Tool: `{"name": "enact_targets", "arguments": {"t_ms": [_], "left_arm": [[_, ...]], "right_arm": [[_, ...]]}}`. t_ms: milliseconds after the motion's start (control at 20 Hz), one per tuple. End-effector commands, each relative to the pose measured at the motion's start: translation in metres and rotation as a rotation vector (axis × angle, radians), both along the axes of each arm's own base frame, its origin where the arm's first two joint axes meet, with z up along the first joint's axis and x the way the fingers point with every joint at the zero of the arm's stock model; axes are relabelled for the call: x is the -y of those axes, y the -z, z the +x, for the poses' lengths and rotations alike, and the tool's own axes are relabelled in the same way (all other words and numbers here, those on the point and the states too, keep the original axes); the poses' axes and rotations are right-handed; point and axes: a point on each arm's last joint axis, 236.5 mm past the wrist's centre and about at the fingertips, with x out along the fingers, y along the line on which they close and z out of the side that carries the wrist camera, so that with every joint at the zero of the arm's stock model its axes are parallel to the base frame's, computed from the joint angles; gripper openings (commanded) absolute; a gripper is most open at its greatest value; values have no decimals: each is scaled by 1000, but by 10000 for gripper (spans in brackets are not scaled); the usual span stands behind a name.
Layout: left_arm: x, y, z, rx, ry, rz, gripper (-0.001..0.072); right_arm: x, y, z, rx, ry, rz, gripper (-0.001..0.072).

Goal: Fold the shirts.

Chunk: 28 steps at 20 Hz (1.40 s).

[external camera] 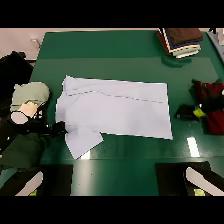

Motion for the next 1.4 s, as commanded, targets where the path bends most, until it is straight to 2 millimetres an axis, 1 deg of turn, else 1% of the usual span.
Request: {"name": "enact_targets", "arguments": {"t_ms": [0, 50, 100, 200, 250, 350, 450, 500, 550, 600, 650, 700, 800, 950, 1000, 1050, 1100, 1150, 1250, 1350], "left_arm": [[2, -3, -1, -1, 17, -5, 22], [2, -3, -1, -1, 17, -5, 22], [2, -3, -1, -1, 17, -6, 22], [2, -3, -1, -1, 16, -5, 22], [1, -3, 0, 2, 15, -5, 22], [1, -3, 0, 2, 15, -4, 22], [2, -5, -5, -17, 36, -2, 21], [0, -9, -10, -35, 59, 8, 20], [-3, -14, -12, -34, 75, 26, 20], [-9, -21, -15, -13, 72, 57, 19], [-16, -28, -19, 6, 59, 90, 19], [-21, -36, -26, 18, 56, 115, 19], [-17, -53, -51, 19, 86, 110, 20], [-10, -69, -96, -64, 101, 84, 20], [-7, -72, -105, -81, 114, 72, 20], [-5, -75, -107, -79, 123, 62, 20], [-6, -77, -100, -54, 115, 67, 20], [-7, -81, -86, -3, 106, 75, 20], [-14, -93, -42, 136, 80, 107, 20], [-24, -101, 1, 207, 70, 147, 21]], "right_arm": [[15, 49, -56, -172, 155, 59, 470], [10, 59, -62, -195, 177, 99, 470], [2, 68, -64, -206, 200, 155, 468], [-14, 79, -65, -228, 221, 225, 466], [-22, 83, -63, -232, 215, 248, 456], [-36, 87, -50, -200, 193, 269, 421], [-41, 85, -37, -152, 140, 236, 208], [-42, 80, -30, -123, 111, 221, 103], [-42, 73, -22, -89, 92, 208, 50], [-38, 66, -18, -56, 66, 176, 17], [-32, 59, -18, -39, 37, 138, 17], [-24, 52, -23, -33, 8, 95, 17], [-10, 36, -39, -43, -52, 15, 16], [15, 13, -66, -51, -114, -121, 16], [23, 8, -71, -39, -115, -165, 16], [27, 4, -72, -23, -103, -194, 16], [28, 0, -70, 3, -93, -204, 16], [29, -2, -65, 23, -88, -209, 16], [25, -10, -46, 52, -83, -182, 16], [24, -18, -17, 80, -100, -173, 15]]}}
